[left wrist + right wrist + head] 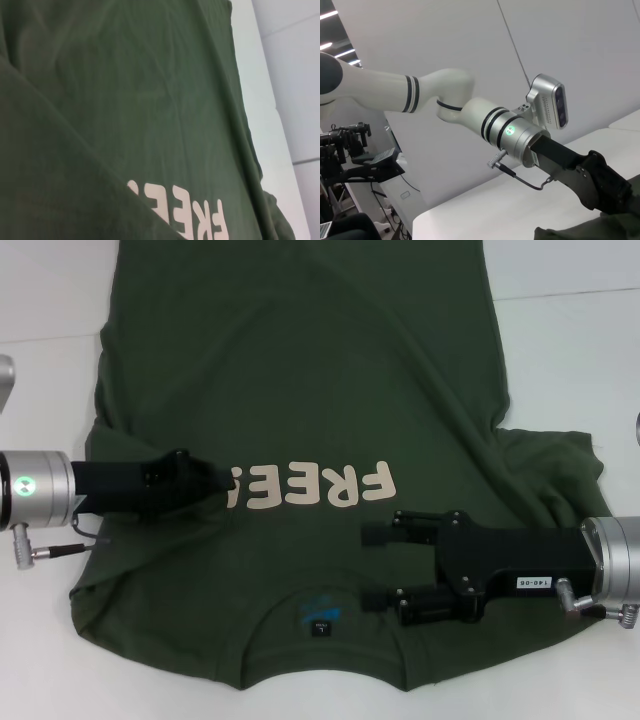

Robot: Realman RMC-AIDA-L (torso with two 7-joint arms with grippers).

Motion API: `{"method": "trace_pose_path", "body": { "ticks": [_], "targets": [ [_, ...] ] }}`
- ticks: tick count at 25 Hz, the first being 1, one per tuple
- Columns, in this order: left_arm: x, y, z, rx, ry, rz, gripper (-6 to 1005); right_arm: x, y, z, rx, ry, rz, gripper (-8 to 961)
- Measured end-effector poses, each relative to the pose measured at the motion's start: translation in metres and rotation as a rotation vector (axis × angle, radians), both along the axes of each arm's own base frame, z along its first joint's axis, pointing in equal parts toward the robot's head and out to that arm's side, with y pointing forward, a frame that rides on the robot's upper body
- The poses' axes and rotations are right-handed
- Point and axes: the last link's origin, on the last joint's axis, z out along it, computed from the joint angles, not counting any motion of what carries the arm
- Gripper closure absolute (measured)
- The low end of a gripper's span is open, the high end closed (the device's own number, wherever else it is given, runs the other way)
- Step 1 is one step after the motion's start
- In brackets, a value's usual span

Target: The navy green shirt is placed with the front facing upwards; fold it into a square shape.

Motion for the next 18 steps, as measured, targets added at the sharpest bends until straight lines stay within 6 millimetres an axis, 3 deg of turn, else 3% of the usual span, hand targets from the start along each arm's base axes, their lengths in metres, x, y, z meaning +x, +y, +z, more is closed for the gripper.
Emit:
{"method": "trace_pose_path", "body": {
  "ticks": [3,14,18],
  "targets": [
    [0.004,0.000,-0.002,-0.024,0.011,-0.009,945,0.000,0.000,0.000,0.000,0.000,0.000,74],
    [-0.002,0.007,0.013,0.010,0.037,0.053,500,0.000,0.000,0.000,0.001,-0.001,-0.001,74],
    [-0.004,0.006,0.018,0.009,0.034,0.069,458,0.000,0.000,0.000,0.001,0.000,-0.001,74]
  ]
}}
